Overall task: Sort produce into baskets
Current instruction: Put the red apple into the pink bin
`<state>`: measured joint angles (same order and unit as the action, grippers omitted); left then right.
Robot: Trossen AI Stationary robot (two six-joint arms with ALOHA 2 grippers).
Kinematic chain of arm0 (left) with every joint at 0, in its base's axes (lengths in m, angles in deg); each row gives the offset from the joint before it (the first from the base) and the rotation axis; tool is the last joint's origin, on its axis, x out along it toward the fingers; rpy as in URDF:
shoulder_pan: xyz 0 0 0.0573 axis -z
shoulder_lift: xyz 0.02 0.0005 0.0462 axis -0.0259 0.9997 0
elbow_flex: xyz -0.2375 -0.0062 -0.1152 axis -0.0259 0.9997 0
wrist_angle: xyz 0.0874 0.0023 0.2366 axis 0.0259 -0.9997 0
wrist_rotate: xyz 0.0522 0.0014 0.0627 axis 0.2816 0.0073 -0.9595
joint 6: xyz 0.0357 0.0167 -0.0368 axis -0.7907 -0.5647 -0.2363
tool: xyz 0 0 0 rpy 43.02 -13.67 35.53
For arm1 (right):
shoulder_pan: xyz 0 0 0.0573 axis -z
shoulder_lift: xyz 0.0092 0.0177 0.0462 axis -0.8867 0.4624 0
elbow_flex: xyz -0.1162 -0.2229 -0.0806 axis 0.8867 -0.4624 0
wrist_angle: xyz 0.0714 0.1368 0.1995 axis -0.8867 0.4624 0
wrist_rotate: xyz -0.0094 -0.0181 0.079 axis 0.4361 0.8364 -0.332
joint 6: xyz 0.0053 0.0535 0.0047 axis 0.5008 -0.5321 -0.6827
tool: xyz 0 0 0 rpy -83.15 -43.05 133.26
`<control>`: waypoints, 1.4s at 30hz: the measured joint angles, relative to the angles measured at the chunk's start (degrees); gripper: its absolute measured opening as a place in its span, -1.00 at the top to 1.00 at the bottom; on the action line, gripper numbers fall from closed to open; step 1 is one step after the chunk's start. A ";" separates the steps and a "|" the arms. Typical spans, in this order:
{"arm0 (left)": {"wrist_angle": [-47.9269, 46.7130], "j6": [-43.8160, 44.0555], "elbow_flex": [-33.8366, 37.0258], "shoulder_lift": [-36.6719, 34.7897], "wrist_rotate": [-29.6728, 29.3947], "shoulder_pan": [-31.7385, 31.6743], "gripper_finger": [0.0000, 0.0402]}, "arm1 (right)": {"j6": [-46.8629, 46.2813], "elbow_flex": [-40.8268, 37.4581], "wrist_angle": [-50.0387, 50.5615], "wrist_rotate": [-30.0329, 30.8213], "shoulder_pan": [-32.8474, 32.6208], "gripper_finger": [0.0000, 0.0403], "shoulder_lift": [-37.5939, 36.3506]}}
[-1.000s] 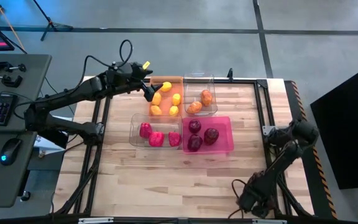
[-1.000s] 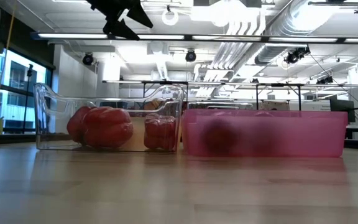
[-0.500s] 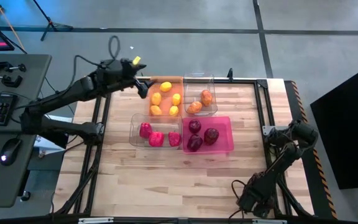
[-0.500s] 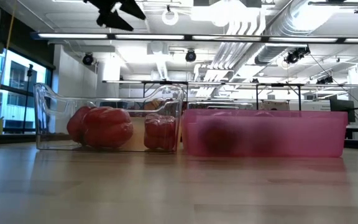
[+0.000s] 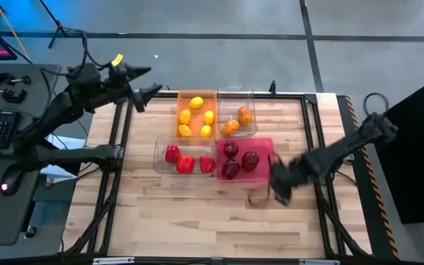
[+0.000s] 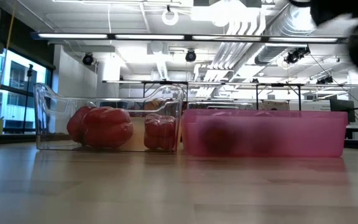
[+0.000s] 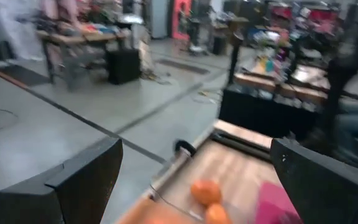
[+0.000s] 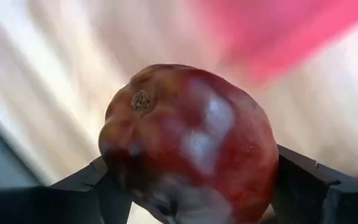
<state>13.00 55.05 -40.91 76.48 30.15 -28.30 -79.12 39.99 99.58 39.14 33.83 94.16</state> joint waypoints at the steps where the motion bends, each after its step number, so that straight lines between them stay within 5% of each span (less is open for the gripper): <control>1: -1.16 0.27 0.00 -0.25 1.29 0.00 -0.97 | 1.20 0.29 -0.42 3.24 3.23 -0.42 -1.28; 6: -3.72 3.79 3.21 -0.25 3.90 0.09 -0.97 | 11.30 0.38 -4.47 14.03 17.04 -0.43 -2.44; 10: -1.21 8.16 9.86 -0.37 4.18 0.41 -0.97 | 19.63 0.36 -11.29 13.46 24.15 -0.44 -0.85; 14: 6.14 15.11 16.94 -1.34 6.82 1.88 -0.97 | 21.80 0.36 -12.16 13.42 26.85 -0.44 -0.79; 20: 27.10 23.94 26.37 -2.73 8.15 6.42 -0.97 | 20.25 0.29 -9.53 22.35 26.95 -0.44 -3.34; 25: 36.18 29.19 31.90 -2.55 6.16 8.46 -0.97 | 22.12 0.29 -11.42 20.18 28.76 -0.45 -4.03; 37: 40.52 32.40 36.35 -2.50 0.65 14.41 -0.97 | 30.10 -7.65 -20.38 9.42 34.41 -0.45 -5.74; 42: 40.89 32.41 36.35 -2.50 -2.85 16.24 -0.97 | 28.17 -8.34 -27.22 10.71 35.38 -0.45 -8.02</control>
<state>53.89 87.46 -4.56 73.97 27.29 -12.05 -50.96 31.65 72.35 49.85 69.21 86.14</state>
